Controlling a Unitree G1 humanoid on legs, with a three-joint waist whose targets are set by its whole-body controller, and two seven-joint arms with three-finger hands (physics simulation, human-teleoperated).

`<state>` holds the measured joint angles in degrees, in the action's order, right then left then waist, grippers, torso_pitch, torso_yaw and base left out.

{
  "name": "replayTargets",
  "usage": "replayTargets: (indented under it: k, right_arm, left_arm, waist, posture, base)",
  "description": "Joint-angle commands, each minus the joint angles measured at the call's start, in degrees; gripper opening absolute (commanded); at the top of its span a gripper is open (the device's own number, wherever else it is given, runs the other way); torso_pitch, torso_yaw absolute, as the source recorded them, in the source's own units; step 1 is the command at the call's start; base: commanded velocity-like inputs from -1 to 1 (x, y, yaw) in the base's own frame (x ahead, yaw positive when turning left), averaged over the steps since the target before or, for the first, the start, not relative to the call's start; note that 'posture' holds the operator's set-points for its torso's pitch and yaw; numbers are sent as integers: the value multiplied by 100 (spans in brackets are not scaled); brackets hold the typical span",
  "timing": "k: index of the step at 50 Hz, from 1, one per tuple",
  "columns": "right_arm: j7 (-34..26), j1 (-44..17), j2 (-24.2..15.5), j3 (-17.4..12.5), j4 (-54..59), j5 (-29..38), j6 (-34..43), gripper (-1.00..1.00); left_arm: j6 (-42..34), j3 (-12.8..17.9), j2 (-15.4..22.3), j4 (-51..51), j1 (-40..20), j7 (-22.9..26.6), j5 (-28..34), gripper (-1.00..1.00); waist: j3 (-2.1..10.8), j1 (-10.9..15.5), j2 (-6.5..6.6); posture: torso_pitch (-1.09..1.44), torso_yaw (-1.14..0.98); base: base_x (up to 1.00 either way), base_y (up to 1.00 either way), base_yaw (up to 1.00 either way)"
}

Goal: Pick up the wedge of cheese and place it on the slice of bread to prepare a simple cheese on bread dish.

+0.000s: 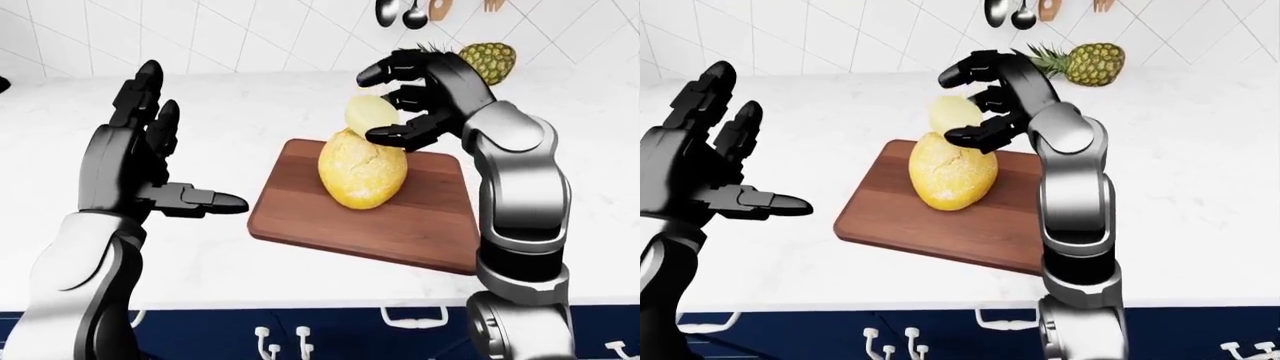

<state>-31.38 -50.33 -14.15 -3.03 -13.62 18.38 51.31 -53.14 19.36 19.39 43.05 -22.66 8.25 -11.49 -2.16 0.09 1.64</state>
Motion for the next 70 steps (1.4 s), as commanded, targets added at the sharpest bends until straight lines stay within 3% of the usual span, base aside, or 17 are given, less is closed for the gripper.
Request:
replayTargets:
  k: [1,22,29,39,40,44,45,47,52,63,70]
  right_arm:
    - [37,-170,-43,-56,-141,37,-116,16]
    - [-57,-252,-112,-99,-181,50,-49,18]
    - [-198,-435,-301,-185,-429,30,240,42]
    - [-440,-520,-797,-450,-1224,-115,940,55]
    - [-514,-573,-946,-581,-1402,-163,1112,66]
    - [-546,-623,-1267,-800,-1794,-383,1506,76]
    - [-556,-636,-1369,-856,-1906,-448,1627,91]
    - [-553,-658,-1553,-984,-2076,-593,1816,100]
    - [-457,-740,-1988,-1328,-2357,-1048,2228,100]
    - [29,-1162,-2784,-1761,-2292,-1993,2633,100]
    - [392,-1160,-3242,-2108,-2219,-2628,2657,100]
  left_arm:
    - [159,60,68,136,-127,-25,5,100]
    - [181,43,78,95,-142,-39,3,100]
    - [138,91,103,144,-162,-32,-42,100]
    - [-403,118,226,459,-465,-179,-224,100]
    - [-616,73,271,542,-648,-238,-263,100]
    - [-846,63,357,604,-871,-295,-337,100]
    - [-885,67,382,610,-917,-302,-354,100]
    - [-1021,116,438,650,-1039,-327,-415,100]
    - [-1385,286,620,778,-1340,-404,-640,100]
    - [-2153,1046,1258,943,-1974,-685,-1545,100]
    - [-2134,1557,1550,992,-1776,-1061,-2285,100]
  waist:
    - [129,-2,12]
    - [138,-13,18]
    - [120,-11,12]
    - [76,16,-27]
    - [68,15,-27]
    - [59,27,-48]
    - [49,29,-53]
    - [34,35,-60]
    - [1,39,-79]
    - [-67,28,-75]
    - [-107,19,-61]
  posture:
    - [0,0]
    - [0,0]
    - [0,0]
    - [0,0]
    - [0,0]
    - [0,0]
    - [0,0]
    - [0,0]
    - [0,0]
    - [0,0]
    - [0,0]
  base:
    - [0,0,0]
    - [0,0,0]
    - [0,0,0]
    - [0,0,0]
    - [0,0,0]
    - [0,0,0]
    - [0,0,0]
    - [0,0,0]
    - [0,0,0]
    - [0,0,0]
    - [0,0,0]
